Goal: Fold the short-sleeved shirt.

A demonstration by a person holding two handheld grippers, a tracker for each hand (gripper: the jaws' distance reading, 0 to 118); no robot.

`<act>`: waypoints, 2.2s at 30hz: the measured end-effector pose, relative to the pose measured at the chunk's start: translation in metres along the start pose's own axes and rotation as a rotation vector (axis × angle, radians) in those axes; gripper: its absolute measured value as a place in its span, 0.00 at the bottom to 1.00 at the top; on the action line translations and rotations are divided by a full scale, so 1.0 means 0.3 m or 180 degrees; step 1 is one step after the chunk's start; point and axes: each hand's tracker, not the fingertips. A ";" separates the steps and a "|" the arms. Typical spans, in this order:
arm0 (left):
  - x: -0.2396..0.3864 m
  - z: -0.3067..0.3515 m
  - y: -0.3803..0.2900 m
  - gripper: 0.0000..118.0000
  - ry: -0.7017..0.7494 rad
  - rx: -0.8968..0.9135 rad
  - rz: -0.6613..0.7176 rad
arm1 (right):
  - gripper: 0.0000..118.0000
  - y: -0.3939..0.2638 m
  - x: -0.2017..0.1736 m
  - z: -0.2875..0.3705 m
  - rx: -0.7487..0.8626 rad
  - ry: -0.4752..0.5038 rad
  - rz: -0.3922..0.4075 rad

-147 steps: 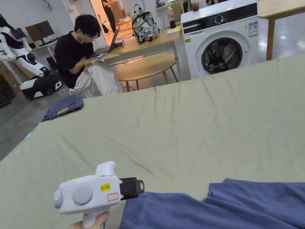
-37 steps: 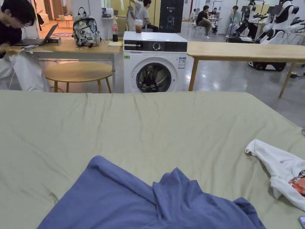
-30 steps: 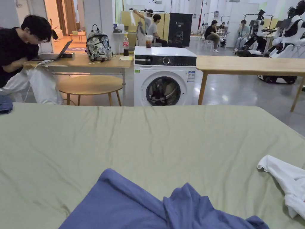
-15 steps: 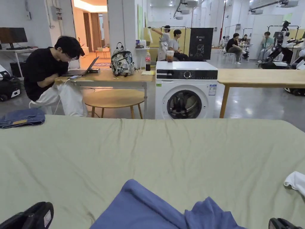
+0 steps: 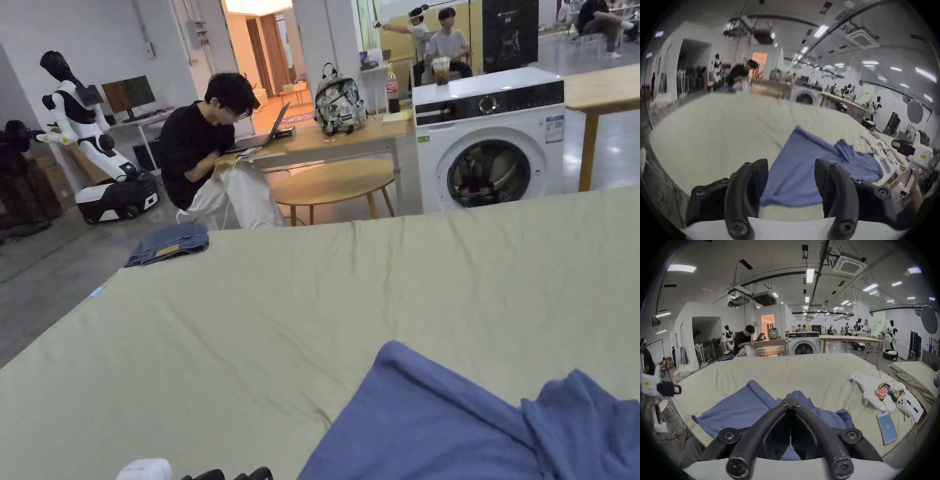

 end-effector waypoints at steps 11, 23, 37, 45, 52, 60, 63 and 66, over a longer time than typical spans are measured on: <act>-0.141 -0.290 -0.241 0.38 0.0357 -0.0995 0.0554 | 0.00 -0.067 0.077 0.005 -0.0279 -0.0095 -0.0159; -0.042 -0.306 -0.251 0.03 0.0459 -0.1056 0.0173 | 0.61 0.033 0.196 -0.269 -0.0939 -0.0185 0.0115; -0.059 -0.297 -0.256 0.03 0.0419 -0.1000 0.0468 | 0.53 -0.021 0.327 -1.044 -0.3052 0.0047 0.0557; -0.040 -0.280 -0.242 0.03 0.0395 -0.0979 0.0475 | 0.01 0.012 0.319 -0.896 -0.2668 0.0158 0.0320; 0.029 -0.135 -0.040 0.03 -0.0030 -0.0038 0.0398 | 0.01 0.333 0.321 -0.607 -0.1648 0.0228 0.0348; 0.214 -0.127 0.498 0.03 -0.0593 0.0832 -0.0214 | 0.01 0.807 0.291 -0.315 -0.0309 -0.0134 0.0326; 0.260 -0.173 0.720 0.03 -0.0531 0.1030 -0.0399 | 0.01 0.960 0.298 -0.299 0.0009 -0.0272 0.0275; 0.293 -0.223 0.936 0.03 -0.0479 0.1137 -0.0501 | 0.01 1.105 0.310 -0.336 0.0239 -0.0448 0.0231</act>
